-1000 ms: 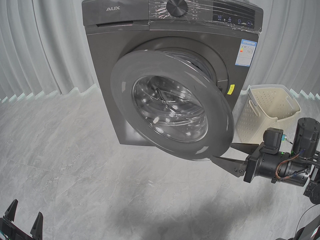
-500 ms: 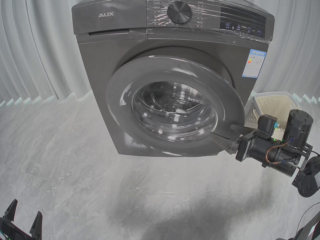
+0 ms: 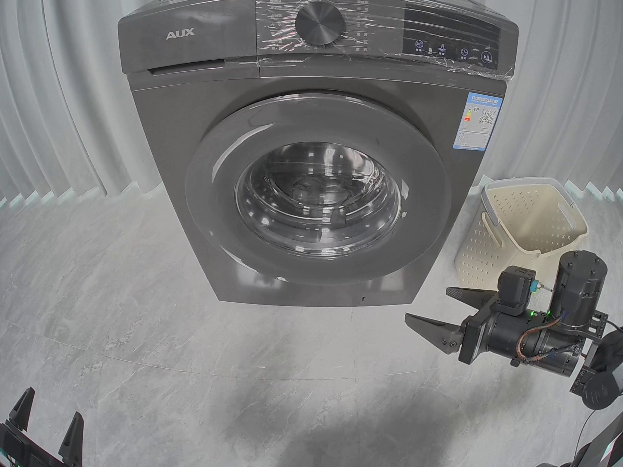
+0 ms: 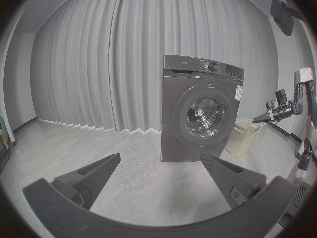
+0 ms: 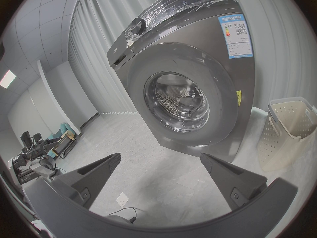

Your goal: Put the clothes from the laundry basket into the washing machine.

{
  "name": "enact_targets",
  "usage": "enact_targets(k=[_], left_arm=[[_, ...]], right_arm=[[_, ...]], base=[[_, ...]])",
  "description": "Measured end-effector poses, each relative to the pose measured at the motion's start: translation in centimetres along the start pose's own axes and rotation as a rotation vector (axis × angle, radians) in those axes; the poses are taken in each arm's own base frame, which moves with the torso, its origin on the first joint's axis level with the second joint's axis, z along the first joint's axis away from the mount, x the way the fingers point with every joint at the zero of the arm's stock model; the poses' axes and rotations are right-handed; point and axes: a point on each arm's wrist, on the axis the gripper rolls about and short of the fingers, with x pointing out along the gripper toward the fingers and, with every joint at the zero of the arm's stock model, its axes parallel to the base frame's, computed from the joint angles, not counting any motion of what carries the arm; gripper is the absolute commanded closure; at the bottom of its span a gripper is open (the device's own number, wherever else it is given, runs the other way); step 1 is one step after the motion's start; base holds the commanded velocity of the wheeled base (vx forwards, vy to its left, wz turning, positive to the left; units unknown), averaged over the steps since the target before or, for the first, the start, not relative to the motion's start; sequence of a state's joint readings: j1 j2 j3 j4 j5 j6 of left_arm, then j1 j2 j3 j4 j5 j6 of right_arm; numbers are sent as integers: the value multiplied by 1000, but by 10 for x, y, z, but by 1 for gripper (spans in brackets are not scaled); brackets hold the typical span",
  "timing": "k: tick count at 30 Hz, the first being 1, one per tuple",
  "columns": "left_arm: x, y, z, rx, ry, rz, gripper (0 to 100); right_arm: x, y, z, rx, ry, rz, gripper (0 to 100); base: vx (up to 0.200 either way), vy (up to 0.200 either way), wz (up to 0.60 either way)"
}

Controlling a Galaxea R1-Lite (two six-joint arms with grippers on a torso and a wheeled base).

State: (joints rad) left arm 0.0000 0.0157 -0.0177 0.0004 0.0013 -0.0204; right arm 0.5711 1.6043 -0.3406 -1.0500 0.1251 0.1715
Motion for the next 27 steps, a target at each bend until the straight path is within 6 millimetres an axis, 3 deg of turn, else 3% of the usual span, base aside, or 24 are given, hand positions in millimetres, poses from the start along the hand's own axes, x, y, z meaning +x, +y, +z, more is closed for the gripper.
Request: enact_targets(k=[8,24,27], left_arm=[[0,0,0,-4,0,0,0],[0,0,0,-9,0,-1,0],[0,0,0,-9,0,-1,0]], right_arm=[[2,11,6,-17,-85,50,0],[10,11,3,-26,-135,32,0],[12,11,4,-27,-143,22,0]], base=[[200,0,0],[200,0,0],[0,0,0]])
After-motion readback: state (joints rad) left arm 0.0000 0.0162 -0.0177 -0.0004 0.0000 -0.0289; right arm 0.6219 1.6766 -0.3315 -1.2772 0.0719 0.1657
